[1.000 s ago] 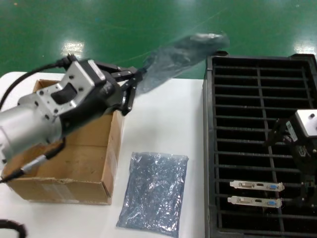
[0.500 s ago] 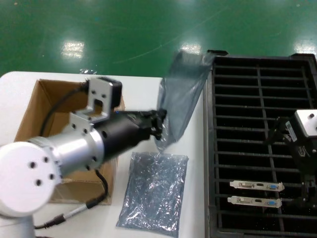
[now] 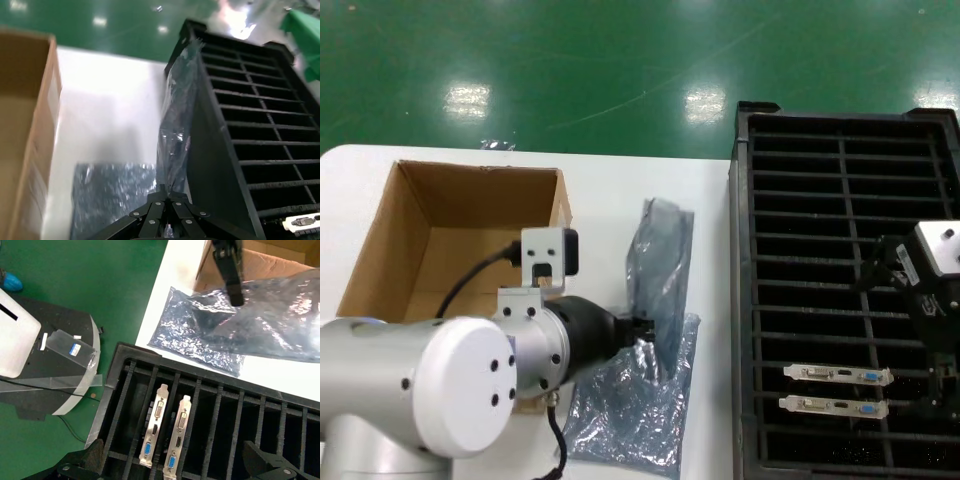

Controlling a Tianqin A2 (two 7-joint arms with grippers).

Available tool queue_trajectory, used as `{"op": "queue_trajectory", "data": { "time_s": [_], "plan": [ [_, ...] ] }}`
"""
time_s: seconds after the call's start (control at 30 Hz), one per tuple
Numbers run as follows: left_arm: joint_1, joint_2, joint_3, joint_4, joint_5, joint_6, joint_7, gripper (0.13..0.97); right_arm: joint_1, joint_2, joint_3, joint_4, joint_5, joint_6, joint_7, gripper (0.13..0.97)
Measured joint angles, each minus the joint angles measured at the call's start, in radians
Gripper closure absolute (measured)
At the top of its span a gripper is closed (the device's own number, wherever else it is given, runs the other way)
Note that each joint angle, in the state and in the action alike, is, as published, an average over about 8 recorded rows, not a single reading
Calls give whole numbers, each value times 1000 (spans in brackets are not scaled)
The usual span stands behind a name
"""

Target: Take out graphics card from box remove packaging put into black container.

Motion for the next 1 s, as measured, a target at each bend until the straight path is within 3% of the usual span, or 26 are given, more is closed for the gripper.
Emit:
{"op": "queue_trajectory", "data": {
  "time_s": [0.13,0.23,0.57,0.7,0.8,1.0],
  "plan": [
    [3,0,17,18,35,-2,-75,958,0,0,0,0,0,0,0,129],
    [1,0,13,28,48,-8,-92,939,0,0,0,0,0,0,0,129],
    [-16,-30,-29,26,39,-10,-15,850,0,0,-1,0,0,0,0,129],
    [-30,-67,-30,1,13,-6,60,792,0,0,-1,0,0,0,0,129],
    [-46,-113,-13,-33,-8,-21,151,747,0,0,-1,0,0,0,0,129],
    [-79,-234,67,-128,-12,-135,401,611,0,0,-1,0,0,0,0,129]
  ]
}}
